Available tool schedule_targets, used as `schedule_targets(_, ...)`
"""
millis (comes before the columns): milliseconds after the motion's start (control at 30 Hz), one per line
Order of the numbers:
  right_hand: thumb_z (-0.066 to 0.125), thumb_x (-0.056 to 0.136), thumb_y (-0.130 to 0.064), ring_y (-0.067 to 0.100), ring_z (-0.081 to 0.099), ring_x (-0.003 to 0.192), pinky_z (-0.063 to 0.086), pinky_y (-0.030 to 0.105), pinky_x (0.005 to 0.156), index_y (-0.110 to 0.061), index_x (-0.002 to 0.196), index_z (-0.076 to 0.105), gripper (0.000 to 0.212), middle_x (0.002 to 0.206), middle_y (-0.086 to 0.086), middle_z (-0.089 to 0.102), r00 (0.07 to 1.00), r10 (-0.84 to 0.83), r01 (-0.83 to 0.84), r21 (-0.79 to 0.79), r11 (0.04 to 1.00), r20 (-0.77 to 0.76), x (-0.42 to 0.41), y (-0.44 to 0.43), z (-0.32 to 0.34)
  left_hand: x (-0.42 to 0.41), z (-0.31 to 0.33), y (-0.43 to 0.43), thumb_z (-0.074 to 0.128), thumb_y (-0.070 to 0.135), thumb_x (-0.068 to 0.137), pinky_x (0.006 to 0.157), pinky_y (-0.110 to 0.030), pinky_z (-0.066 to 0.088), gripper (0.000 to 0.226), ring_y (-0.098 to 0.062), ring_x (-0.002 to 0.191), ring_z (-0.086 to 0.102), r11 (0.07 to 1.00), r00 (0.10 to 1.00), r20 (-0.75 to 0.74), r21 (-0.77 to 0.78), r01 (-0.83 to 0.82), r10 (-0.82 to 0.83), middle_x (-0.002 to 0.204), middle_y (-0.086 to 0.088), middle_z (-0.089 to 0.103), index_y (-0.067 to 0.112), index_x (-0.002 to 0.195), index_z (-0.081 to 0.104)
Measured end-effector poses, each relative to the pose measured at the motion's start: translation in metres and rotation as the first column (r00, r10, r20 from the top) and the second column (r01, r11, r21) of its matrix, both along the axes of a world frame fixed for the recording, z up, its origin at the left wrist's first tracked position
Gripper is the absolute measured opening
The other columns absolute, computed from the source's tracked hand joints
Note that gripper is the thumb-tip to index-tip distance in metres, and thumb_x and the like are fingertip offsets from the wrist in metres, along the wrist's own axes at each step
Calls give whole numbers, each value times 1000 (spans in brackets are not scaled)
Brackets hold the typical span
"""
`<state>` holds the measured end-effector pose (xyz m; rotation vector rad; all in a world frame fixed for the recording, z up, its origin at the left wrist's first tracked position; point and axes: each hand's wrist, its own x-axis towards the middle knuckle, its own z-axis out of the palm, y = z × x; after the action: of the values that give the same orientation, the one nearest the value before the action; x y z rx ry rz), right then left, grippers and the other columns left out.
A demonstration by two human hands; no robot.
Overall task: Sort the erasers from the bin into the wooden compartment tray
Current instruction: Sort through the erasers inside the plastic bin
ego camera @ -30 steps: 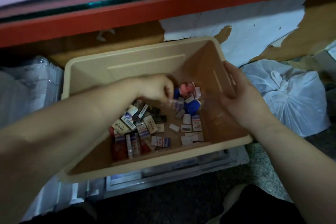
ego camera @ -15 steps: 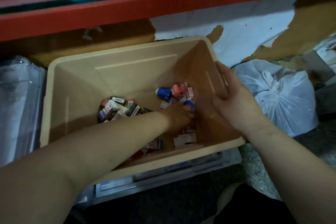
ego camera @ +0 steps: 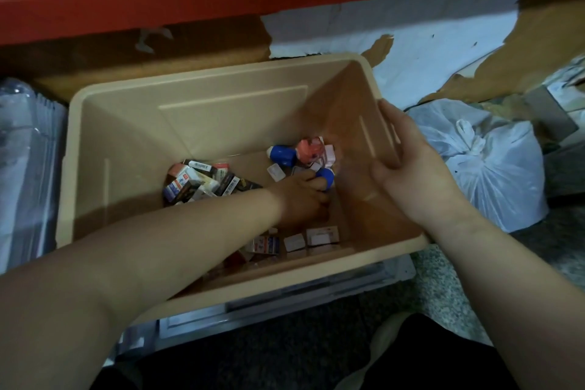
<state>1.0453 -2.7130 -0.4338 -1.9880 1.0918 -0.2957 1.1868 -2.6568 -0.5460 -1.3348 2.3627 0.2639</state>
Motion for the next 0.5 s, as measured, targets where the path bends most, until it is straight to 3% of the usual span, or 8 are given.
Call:
schedule_targets(133,55,81,-6,17,46,122,35,18,91,-33,141,22,74,139,-1,43,1000,-5,5,3,1000,-1,0,0,-1,-1,0,4,45,34,93,87,-28,10,37,-20,124,26,1000,1000,-20,20,-2,3,134,8,43,25,128,48)
schedule_targets(233,55,82,-7,17,46,122,30,10,84,-32,141,21,73,139,-1,43,1000,-3,3,-7,1000,-13,-1,-1,-3,-4,3,3,49,44,88,85,-28,12,39,-20,120,32,1000,1000,-17,21,1,-1,127,5,49,21,118,56)
schedule_targets(300,54,82,-7,18,46,122,29,8,81,-32,142,21,72,139,0,43,1000,-1,1,-11,1000,-17,-1,-1,-3,-8,3,6,64,47,76,78,-27,19,28,-18,102,50,992,997,-72,-127,13,-22,100,8,63,24,90,69)
schedule_targets(367,54,82,-7,18,46,122,30,10,85,-32,142,21,72,139,0,43,1000,1,-1,-13,1000,-18,-1,-1,-3,-10,7,8,82,48,47,68,-26,22,29,-14,71,59,980,997,-48,-193,46,-56,63,12,62,25,54,67)
schedule_targets(433,54,82,-7,18,45,123,30,9,84,-32,142,21,73,139,0,43,1000,0,-1,-17,1000,-22,-1,-1,-3,-9,-3,6,86,45,39,65,-26,22,32,-13,61,58,961,997,-34,-273,53,-64,52,13,56,25,45,62)
schedule_targets(500,55,82,-7,18,46,123,30,9,82,-32,142,21,73,139,0,43,1000,1,-1,-16,1000,-25,-1,-1,-3,-10,-1,6,84,50,43,65,-27,21,33,-14,63,58,957,995,-96,-291,11,-41,53,12,57,25,47,63)
